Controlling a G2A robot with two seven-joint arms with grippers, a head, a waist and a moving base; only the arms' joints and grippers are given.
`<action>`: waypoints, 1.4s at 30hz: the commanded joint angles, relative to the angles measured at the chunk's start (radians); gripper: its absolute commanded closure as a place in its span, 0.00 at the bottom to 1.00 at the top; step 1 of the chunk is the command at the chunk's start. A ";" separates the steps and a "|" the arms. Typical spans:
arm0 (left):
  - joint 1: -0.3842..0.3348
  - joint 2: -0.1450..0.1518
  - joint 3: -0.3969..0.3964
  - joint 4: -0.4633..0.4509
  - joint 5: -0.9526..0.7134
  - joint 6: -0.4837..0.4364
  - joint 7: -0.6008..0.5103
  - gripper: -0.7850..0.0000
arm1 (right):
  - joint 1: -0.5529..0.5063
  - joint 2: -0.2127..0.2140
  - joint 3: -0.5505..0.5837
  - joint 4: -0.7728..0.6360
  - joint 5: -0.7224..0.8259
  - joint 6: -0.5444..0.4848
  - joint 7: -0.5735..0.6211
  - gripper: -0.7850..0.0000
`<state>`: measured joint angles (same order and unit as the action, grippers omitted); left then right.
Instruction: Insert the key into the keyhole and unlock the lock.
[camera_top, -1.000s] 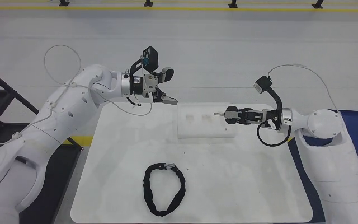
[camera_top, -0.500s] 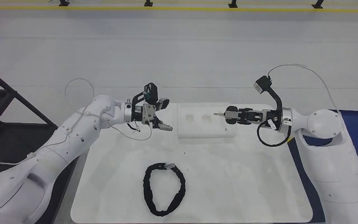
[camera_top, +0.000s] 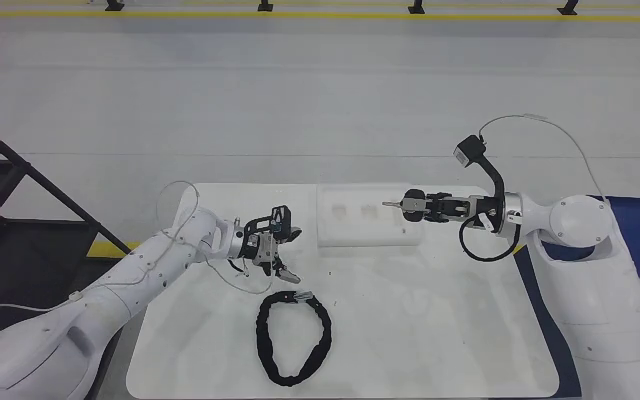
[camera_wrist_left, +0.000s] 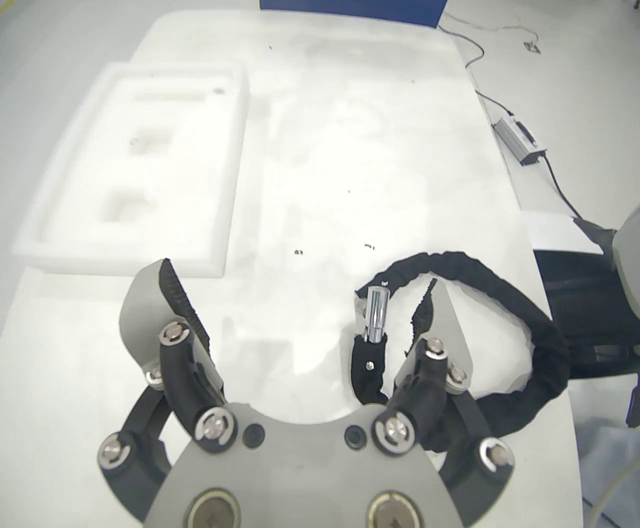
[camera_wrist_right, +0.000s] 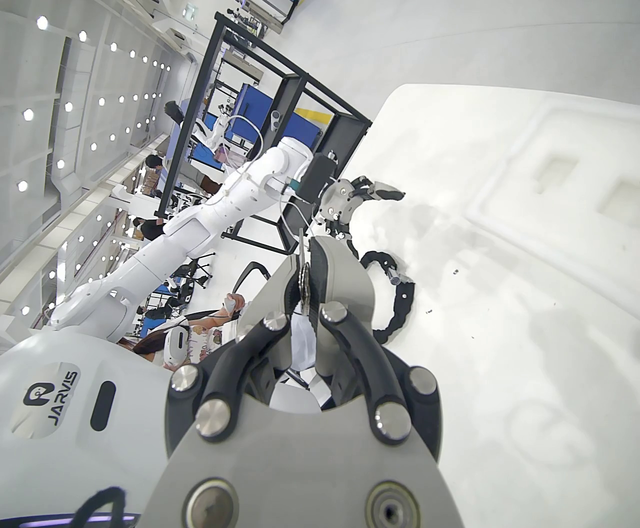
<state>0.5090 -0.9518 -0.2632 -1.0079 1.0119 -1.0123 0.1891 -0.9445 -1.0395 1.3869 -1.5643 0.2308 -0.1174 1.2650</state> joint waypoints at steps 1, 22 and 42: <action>-0.008 -0.005 0.037 0.013 0.007 0.000 0.019 0.00 | 0.000 0.000 0.000 0.000 0.000 0.000 0.000 1.00; 0.007 -0.011 0.064 -0.005 0.056 0.089 0.066 0.00 | 0.000 0.000 0.000 0.000 0.000 0.000 0.000 1.00; 0.162 0.018 0.028 0.003 0.419 0.193 0.428 0.00 | 0.000 0.000 0.000 0.000 0.000 0.000 0.000 1.00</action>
<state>0.6672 -0.9313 -0.2333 -1.0053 1.4227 -0.8289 0.6167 -0.9445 -1.0395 1.3869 -1.5643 0.2308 -0.1174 1.2650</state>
